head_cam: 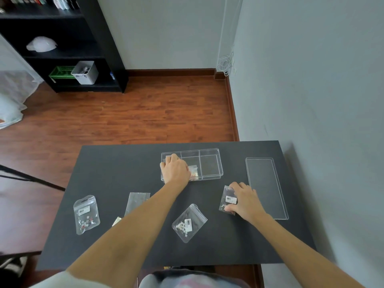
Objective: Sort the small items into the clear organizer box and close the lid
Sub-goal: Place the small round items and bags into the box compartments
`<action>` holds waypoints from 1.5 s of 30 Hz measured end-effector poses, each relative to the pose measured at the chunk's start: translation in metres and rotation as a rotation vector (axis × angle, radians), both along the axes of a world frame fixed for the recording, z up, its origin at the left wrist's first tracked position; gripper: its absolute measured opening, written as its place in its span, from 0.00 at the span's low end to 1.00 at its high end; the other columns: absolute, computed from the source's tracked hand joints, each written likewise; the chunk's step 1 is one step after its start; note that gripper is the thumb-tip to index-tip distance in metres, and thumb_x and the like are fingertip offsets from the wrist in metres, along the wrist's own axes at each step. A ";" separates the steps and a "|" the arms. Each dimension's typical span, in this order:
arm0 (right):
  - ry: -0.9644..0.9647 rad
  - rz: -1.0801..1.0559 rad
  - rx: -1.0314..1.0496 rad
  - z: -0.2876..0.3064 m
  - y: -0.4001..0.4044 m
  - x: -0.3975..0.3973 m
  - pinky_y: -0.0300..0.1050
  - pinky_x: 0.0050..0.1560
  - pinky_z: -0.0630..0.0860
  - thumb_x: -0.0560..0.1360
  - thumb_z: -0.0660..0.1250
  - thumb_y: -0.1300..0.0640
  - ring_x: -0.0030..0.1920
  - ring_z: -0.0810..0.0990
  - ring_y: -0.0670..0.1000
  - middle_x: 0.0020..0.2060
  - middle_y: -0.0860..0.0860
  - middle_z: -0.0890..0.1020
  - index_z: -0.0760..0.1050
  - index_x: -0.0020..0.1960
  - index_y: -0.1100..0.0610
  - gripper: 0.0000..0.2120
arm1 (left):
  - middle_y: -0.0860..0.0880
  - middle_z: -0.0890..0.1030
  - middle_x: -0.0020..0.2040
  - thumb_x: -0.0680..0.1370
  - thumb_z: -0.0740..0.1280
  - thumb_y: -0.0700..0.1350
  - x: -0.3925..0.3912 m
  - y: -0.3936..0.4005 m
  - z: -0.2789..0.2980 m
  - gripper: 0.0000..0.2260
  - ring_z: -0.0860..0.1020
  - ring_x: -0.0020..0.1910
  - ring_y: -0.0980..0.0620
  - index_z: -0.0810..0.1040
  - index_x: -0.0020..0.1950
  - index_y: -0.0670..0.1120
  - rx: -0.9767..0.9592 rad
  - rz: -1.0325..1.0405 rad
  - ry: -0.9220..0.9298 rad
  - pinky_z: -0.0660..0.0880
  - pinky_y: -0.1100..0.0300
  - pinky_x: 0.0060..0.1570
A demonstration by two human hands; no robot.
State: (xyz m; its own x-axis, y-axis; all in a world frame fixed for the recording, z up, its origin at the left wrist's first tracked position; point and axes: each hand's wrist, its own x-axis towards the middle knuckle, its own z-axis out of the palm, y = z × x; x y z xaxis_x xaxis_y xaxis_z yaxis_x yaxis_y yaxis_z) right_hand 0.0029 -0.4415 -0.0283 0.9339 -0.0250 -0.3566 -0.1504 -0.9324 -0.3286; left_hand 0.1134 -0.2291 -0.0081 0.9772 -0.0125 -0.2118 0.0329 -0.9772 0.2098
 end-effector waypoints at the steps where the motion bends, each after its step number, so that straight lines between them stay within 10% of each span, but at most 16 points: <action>1: -0.006 -0.005 0.017 0.001 0.000 -0.001 0.48 0.56 0.68 0.66 0.74 0.49 0.53 0.75 0.54 0.50 0.50 0.77 0.70 0.58 0.53 0.25 | 0.49 0.74 0.58 0.75 0.67 0.45 0.000 0.000 0.000 0.09 0.69 0.63 0.46 0.83 0.52 0.51 -0.001 -0.001 -0.003 0.64 0.52 0.63; 9: -0.110 -0.062 0.195 0.019 -0.013 0.006 0.52 0.46 0.76 0.74 0.65 0.65 0.42 0.79 0.59 0.39 0.55 0.83 0.74 0.50 0.57 0.06 | 0.48 0.72 0.60 0.77 0.66 0.47 -0.020 0.010 -0.002 0.19 0.70 0.62 0.47 0.72 0.68 0.50 -0.224 -0.054 -0.100 0.65 0.52 0.63; 17: -0.364 -0.240 0.357 0.057 -0.019 0.046 0.27 0.33 0.66 0.71 0.72 0.60 0.34 0.75 0.51 0.31 0.47 0.78 0.75 0.39 0.59 0.06 | 0.51 0.75 0.58 0.77 0.67 0.48 -0.084 0.038 -0.005 0.16 0.74 0.58 0.50 0.75 0.64 0.49 -0.351 -0.406 -0.016 0.74 0.56 0.58; 26: -0.423 -0.144 0.361 0.062 0.008 0.086 0.46 0.50 0.74 0.77 0.62 0.67 0.49 0.78 0.56 0.45 0.54 0.84 0.80 0.50 0.60 0.09 | 0.51 0.65 0.65 0.66 0.76 0.55 -0.112 0.046 -0.029 0.39 0.66 0.64 0.49 0.63 0.74 0.56 -0.172 -0.380 0.318 0.72 0.51 0.64; 37: -0.238 0.130 0.054 0.020 0.027 0.117 0.49 0.49 0.63 0.79 0.59 0.62 0.52 0.70 0.61 0.46 0.60 0.75 0.71 0.56 0.50 0.10 | 0.50 0.72 0.55 0.66 0.77 0.47 -0.116 0.037 -0.025 0.27 0.78 0.48 0.45 0.67 0.58 0.53 -0.175 -0.278 0.297 0.75 0.51 0.43; 45: -0.297 0.242 -0.102 0.003 0.034 0.126 0.52 0.53 0.62 0.78 0.62 0.60 0.55 0.70 0.58 0.49 0.56 0.83 0.77 0.59 0.52 0.11 | 0.48 0.77 0.51 0.74 0.64 0.36 -0.110 0.036 -0.020 0.12 0.77 0.50 0.44 0.74 0.54 0.49 -0.358 -0.136 0.262 0.75 0.51 0.49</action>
